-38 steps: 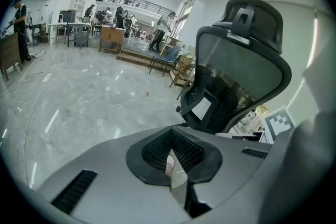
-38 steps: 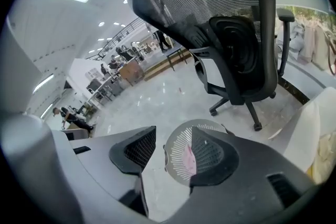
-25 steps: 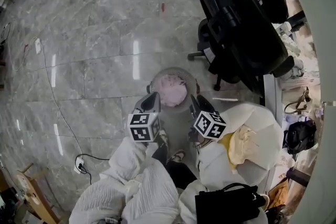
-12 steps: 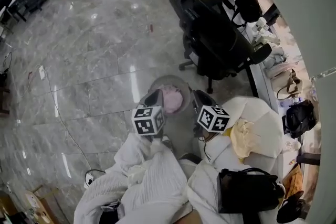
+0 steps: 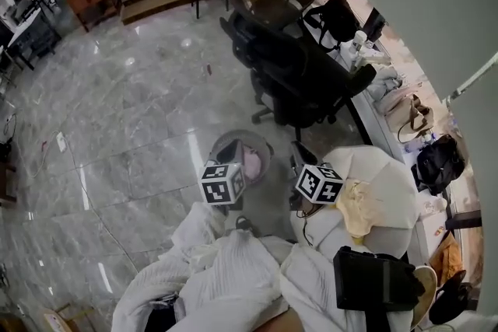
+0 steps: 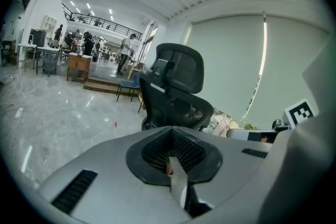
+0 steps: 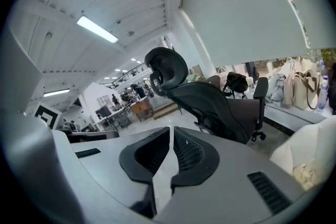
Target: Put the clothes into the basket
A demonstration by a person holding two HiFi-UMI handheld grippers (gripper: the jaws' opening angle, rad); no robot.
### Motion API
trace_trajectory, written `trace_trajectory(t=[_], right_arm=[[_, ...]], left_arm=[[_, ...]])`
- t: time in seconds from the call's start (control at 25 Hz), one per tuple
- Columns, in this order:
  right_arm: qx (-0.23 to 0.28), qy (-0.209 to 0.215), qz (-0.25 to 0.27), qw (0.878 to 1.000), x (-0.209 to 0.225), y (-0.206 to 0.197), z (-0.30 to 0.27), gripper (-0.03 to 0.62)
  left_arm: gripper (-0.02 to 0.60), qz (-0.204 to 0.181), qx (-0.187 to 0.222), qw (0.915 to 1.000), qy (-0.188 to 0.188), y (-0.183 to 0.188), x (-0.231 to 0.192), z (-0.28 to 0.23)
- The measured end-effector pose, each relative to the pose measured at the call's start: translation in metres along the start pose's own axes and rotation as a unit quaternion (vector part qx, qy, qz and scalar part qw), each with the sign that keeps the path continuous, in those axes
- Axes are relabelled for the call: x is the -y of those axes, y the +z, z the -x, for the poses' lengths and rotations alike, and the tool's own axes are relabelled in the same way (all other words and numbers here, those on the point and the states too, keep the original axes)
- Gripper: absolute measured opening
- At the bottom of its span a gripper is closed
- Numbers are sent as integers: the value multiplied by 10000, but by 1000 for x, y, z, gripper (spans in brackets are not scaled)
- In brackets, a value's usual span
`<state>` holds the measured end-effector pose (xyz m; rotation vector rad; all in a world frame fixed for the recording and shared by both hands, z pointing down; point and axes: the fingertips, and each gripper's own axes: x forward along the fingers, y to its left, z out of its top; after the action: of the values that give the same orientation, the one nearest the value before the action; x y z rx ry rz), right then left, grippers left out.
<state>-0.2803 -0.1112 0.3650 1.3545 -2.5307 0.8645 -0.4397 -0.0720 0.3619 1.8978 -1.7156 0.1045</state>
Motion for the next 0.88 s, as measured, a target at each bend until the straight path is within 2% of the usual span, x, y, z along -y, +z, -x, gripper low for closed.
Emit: trace_trajectory(t=[0.28,0.48,0.88], right_arm=[[-78,-103,364,9993,38,5,46,37],[-111,-224,109,9996,62,6,59,37],[-100,-198,125,9997,68,6,64,37]], left_arm=[[6,88,11,9999,48,-17,46,5],[6,89,-16,9999,138,-21,62,6],[6,-118,68,9999,2,-19,83,0]])
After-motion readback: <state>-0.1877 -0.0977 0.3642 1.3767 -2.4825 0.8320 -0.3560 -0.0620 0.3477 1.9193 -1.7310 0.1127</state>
